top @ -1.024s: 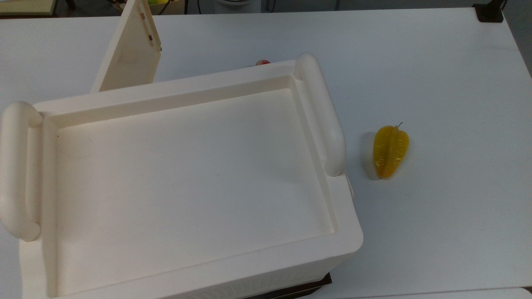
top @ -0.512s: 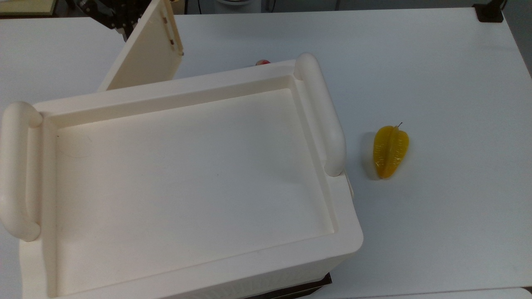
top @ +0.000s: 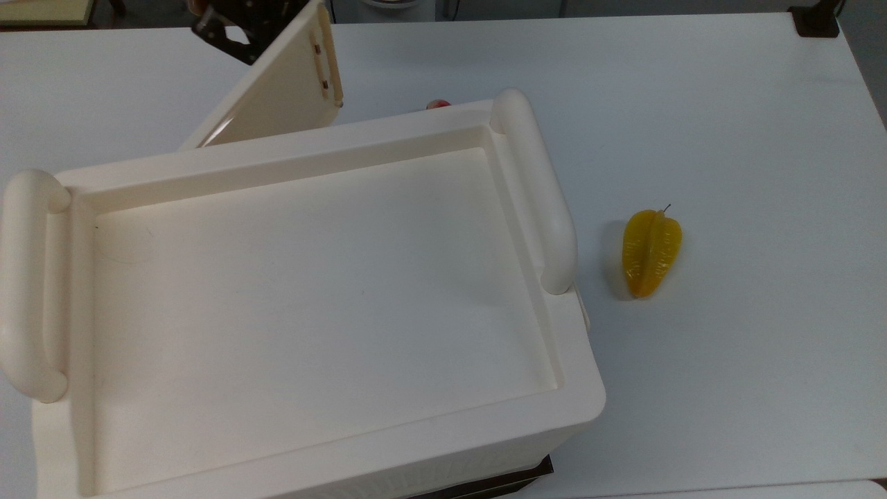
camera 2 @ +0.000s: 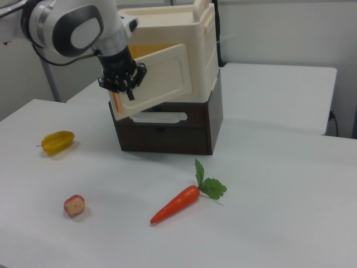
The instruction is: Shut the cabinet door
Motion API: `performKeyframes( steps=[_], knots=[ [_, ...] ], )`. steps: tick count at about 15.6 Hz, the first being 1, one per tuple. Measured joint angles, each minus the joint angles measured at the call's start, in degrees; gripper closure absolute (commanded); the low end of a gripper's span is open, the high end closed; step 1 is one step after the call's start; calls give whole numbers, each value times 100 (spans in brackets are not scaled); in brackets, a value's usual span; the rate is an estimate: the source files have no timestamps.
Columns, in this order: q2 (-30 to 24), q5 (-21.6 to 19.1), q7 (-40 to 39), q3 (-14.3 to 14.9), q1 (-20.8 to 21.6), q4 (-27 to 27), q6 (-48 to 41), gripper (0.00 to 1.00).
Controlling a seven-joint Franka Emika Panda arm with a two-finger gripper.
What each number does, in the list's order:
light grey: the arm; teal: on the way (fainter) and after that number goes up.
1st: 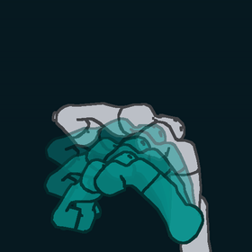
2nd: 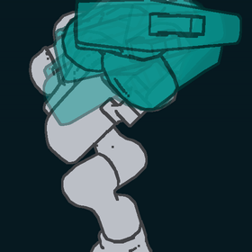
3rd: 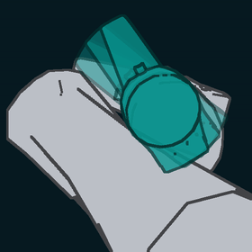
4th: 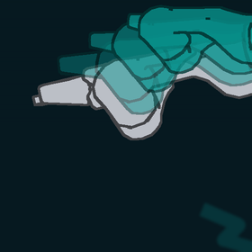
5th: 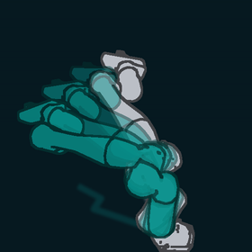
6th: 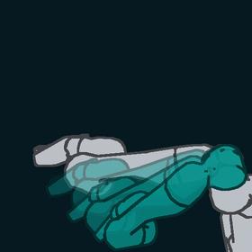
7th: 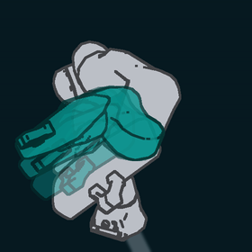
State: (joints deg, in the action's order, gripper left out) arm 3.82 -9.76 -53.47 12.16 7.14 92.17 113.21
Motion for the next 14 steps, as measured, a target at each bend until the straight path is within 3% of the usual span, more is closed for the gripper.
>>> performKeyframes(
  steps=[5,14],
  knots=[
    [102,-59,714,-12,337,21,567,100],
    [1001,-72,2971,-20,1015,28,2883,100]
  ],
)
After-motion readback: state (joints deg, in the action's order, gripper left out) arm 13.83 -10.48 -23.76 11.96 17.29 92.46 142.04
